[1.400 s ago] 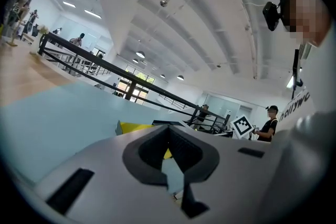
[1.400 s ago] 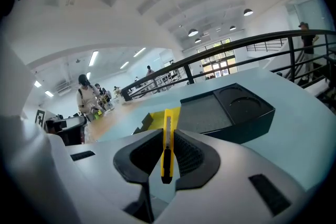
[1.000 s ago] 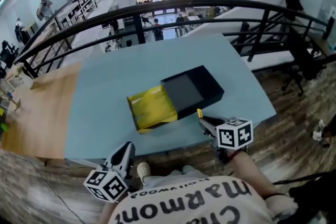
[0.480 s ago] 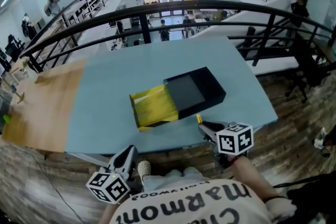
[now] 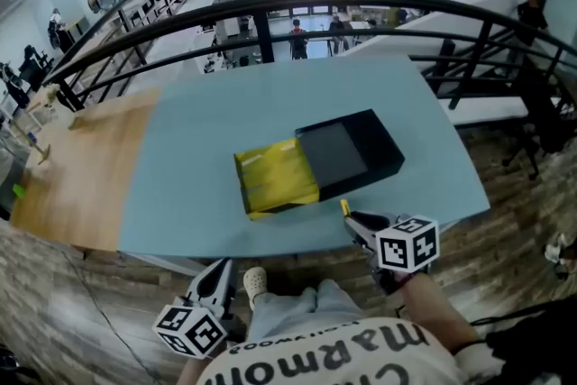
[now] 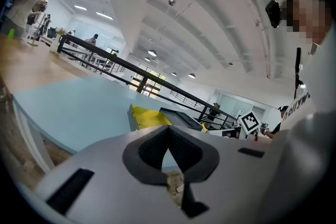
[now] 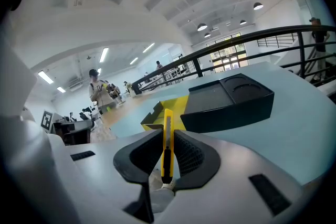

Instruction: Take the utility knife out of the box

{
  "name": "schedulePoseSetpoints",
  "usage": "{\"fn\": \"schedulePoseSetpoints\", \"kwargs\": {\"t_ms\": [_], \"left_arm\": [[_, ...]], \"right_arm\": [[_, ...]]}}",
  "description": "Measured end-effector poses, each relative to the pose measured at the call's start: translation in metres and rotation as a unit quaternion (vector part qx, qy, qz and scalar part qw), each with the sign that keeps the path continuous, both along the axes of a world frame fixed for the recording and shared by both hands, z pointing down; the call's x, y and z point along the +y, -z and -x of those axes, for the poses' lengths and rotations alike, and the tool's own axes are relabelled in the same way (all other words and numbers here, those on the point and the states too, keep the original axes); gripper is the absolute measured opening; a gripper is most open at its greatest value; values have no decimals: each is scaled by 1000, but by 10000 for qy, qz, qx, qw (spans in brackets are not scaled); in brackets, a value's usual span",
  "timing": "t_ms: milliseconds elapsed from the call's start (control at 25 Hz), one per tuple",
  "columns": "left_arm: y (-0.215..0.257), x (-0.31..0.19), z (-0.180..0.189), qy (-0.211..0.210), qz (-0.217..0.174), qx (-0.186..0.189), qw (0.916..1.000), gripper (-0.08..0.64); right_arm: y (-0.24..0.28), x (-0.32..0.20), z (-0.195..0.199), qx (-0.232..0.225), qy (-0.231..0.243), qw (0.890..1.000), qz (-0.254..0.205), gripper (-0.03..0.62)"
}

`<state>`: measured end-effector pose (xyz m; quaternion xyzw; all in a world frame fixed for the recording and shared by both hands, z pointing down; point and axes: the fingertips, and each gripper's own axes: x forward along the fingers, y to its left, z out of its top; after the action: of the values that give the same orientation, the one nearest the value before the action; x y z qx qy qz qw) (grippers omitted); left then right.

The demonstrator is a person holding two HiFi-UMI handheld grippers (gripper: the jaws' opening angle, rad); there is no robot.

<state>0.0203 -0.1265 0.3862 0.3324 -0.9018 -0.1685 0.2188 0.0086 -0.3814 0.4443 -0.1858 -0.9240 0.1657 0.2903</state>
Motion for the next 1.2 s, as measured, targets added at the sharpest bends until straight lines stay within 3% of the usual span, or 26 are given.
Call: {"fn": "schedulePoseSetpoints", "kwargs": {"t_ms": [400,1200], "left_arm": [[-17,14,-10,158,60,202,9997,2],[-25,12,-17,85,-42,326,9994,2]], "right_arm": [[-17,6,-7,168,7,9999,-4,82],[-23,2,-21,254,-119,9994,-212,83]]}}
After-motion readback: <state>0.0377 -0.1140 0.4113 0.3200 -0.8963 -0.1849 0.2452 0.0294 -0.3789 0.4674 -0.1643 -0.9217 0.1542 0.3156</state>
